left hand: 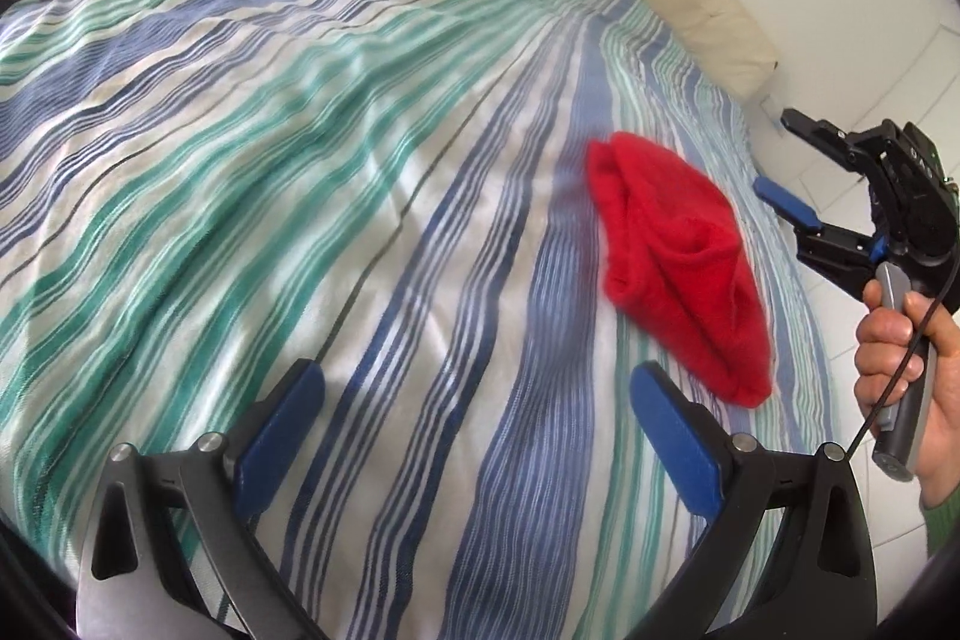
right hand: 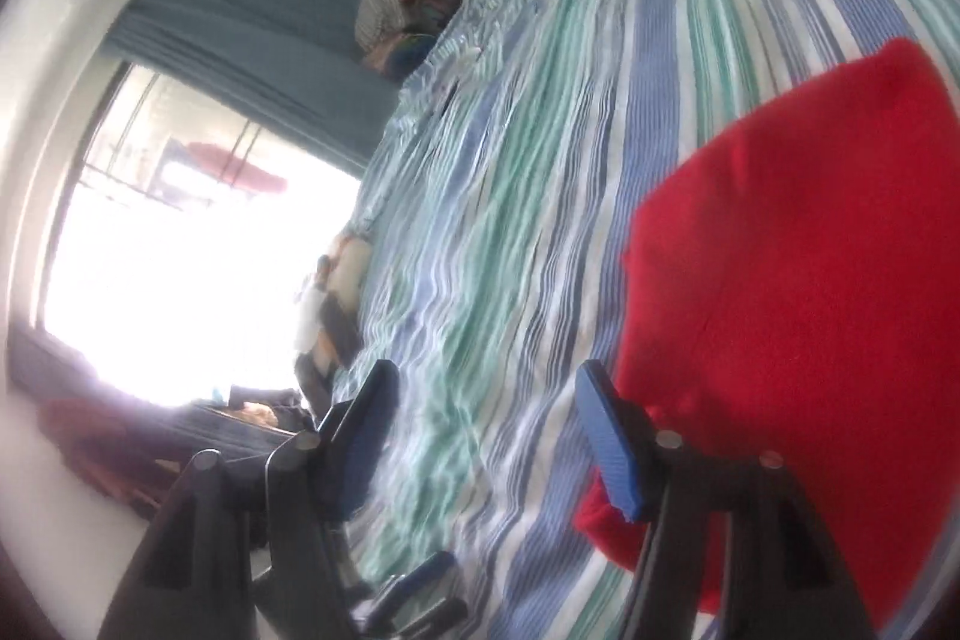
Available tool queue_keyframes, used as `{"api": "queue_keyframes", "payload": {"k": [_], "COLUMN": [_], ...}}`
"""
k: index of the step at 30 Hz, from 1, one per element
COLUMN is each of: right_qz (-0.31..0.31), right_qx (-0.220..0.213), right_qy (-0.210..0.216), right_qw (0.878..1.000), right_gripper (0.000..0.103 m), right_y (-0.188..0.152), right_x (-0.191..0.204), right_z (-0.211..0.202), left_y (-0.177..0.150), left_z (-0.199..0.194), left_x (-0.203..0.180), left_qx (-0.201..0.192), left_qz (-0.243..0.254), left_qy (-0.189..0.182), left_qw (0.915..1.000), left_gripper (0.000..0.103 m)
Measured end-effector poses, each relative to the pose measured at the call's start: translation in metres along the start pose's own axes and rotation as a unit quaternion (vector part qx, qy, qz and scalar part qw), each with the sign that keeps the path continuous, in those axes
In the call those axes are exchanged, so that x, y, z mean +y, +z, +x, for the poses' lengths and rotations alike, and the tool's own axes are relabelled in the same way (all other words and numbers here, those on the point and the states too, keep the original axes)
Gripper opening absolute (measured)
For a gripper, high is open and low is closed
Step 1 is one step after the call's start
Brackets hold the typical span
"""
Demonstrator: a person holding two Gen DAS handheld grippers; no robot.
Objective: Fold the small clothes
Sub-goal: 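Grasp the folded sweater with the right gripper, lift, fold over, release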
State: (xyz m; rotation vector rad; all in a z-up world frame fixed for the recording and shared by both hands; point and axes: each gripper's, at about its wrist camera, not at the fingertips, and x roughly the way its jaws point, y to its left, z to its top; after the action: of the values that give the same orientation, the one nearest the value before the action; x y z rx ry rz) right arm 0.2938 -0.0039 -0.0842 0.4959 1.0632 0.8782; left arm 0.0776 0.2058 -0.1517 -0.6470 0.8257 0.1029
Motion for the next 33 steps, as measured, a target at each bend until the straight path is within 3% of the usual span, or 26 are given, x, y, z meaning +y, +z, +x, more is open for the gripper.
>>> {"api": "queue_keyframes", "payload": {"k": [2,4,7,13,16,20,25,28,30,32,33], "right_qz": [-0.061,-0.102,-0.123,-0.228,-0.276,-0.263,-0.257,-0.220,-0.171,-0.166,-0.165], "right_qx": [-0.024,-0.036,0.001,0.074,0.084,0.047,-0.023,0.010,0.074,0.043,0.024], "right_qy": [-0.081,-0.182,-0.245,-0.236,-0.262,-0.236,-0.268,-0.283,-0.281,-0.280,-0.278], "right_qw": [0.995,0.977,0.962,0.942,0.921,0.935,0.928,0.934,0.941,0.944,0.946], "right_gripper": [0.061,0.060,0.040,0.033,0.033,0.033,0.033,0.033,0.033,0.033,0.039], "right_y": [0.001,-0.004,-0.019,-0.074,-0.093,-0.084,-0.085,-0.092,-0.101,-0.107,-0.110], "right_x": [0.006,-0.001,-0.023,-0.004,0.009,0.017,0.008,-0.024,-0.057,-0.059,-0.054], "right_z": [-0.027,-0.041,-0.033,0.053,0.076,0.030,-0.053,-0.051,-0.029,-0.034,-0.042], "left_y": [0.001,0.001,-0.003,-0.011,-0.013,-0.012,-0.014,-0.021,-0.026,-0.032,-0.034], "left_z": [0.002,0.004,0.007,0.015,0.017,0.016,0.021,0.027,0.032,0.036,0.036], "left_x": [0.000,0.000,-0.003,-0.013,-0.014,-0.015,-0.023,-0.030,-0.033,-0.036,-0.037], "left_qx": [0.001,0.004,0.006,0.012,0.014,0.016,0.018,0.020,0.024,0.027,0.025], "left_qz": [-0.004,-0.006,0.001,0.045,0.053,0.049,0.063,0.090,0.115,0.137,0.145], "left_qy": [-0.002,0.000,0.005,0.033,0.041,0.029,0.028,0.050,0.068,0.086,0.092], "left_qw": [1.0000,1.0000,1.0000,0.9984,0.9977,0.9983,0.9975,0.9945,0.9908,0.9864,0.9849], "left_gripper": [0.102,0.102,0.102,0.102,0.102,0.102,0.102,0.102,0.102,0.102,0.102]}}
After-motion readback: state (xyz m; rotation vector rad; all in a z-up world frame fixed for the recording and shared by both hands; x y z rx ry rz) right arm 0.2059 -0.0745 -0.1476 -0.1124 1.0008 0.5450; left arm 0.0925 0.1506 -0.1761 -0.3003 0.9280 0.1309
